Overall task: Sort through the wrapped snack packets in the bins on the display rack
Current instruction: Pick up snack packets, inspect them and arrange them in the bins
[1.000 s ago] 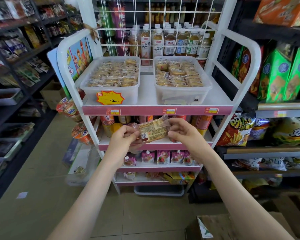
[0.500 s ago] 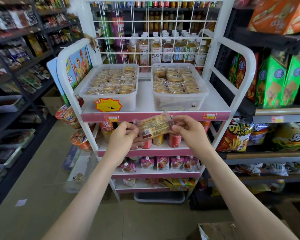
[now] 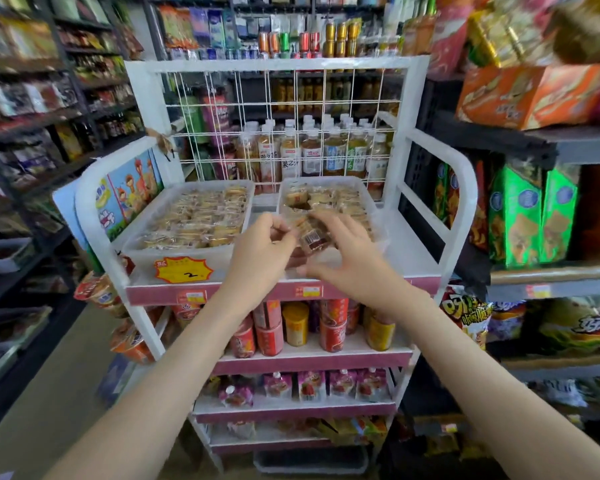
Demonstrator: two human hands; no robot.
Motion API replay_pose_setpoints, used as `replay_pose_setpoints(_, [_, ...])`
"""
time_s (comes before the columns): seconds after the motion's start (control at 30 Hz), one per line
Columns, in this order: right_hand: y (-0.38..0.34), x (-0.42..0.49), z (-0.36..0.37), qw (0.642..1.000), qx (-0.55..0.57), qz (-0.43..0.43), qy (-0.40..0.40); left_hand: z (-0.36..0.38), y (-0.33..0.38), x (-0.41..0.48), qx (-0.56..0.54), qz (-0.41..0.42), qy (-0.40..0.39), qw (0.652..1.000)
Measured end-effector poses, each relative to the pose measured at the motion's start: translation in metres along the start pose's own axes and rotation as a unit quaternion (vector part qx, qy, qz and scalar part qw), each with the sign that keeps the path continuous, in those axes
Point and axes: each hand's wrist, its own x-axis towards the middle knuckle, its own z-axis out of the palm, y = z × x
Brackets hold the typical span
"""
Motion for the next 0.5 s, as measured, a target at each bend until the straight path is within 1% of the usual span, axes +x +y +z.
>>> replay_pose_setpoints(0.13, [0.015,0.036,0.002,0.997,-0.056,-0.036,0.046,0.008,0.008,0.03,0.049,0.049,0.018,0.997])
replay_pose_setpoints(0.2, [0.021,0.059,0.0,0.998,-0.021,-0.025,0.052,0.003,0.013,0.049,0.098,0.085,-0.002,0.992])
replay_pose_setpoints(0.3, [0.039,0.102,-0.005,0.997,0.046,0.036,0.042,-0.01,0.012,0.082,0.183,0.12,-0.076,0.973])
replay_pose_setpoints(0.37, [0.061,0.136,-0.004,0.996,0.039,0.073,0.026,-0.02,0.001,0.107,0.251,0.136,-0.131,0.949])
replay_pose_setpoints(0.5, [0.097,0.187,0.015,0.994,0.029,0.103,-0.027,-0.034,-0.038,0.154,0.438,0.119,-0.207,0.866])
